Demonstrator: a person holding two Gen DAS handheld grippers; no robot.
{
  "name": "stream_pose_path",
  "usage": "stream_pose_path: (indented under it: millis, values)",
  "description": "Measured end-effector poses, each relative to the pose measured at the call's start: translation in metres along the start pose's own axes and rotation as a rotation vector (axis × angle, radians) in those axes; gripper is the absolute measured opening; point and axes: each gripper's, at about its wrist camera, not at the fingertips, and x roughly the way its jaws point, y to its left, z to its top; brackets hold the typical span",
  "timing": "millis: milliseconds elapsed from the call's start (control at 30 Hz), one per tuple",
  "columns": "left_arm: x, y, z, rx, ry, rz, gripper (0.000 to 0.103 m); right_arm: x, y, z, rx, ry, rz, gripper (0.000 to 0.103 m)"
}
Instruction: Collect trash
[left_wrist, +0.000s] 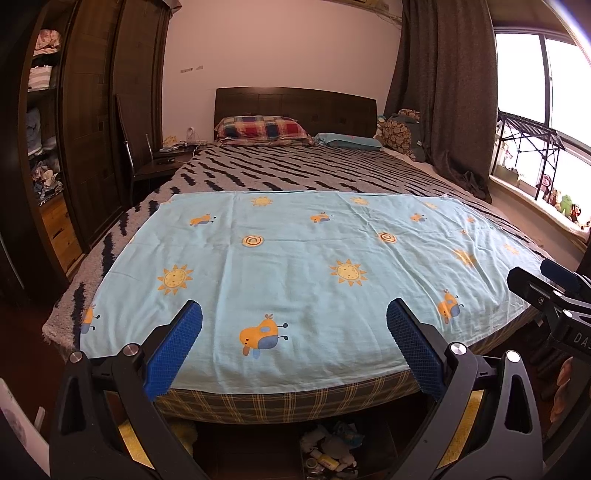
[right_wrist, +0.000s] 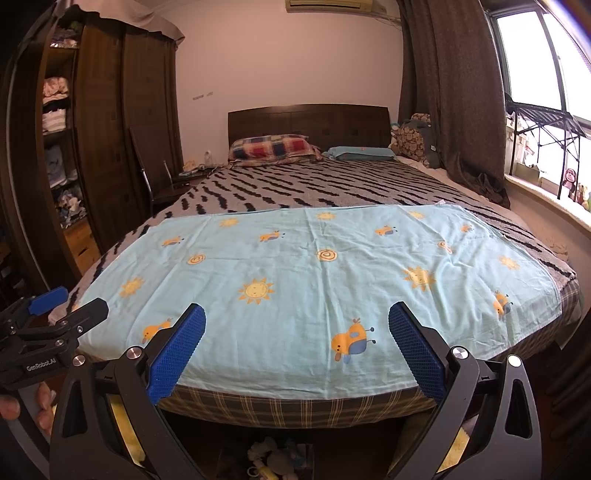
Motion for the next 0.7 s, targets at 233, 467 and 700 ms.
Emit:
stream_pose_path:
  millis: [233, 467, 700]
  values:
    - [0.0, -0.0008, 0.0003, 0.005, -0.002, -0.003, 0.095, -0.0003, -0.0001, 0.0004, 0.002, -0.002, -0.001, 0.1]
    - [-0.0002, -0.0015, 0.0007, 0.006, -0.003, -0.003, 0.095, -0.0011, 0.0018, 0.0016, 0.001, 0.001, 0.004, 0.1]
    - [-0.0002, -0.0014, 0.0007, 0.006, -0.002, -0.002, 0.095, -0.0011, 0.0027, 0.0013, 0.002, 0.002, 0.004, 0.1]
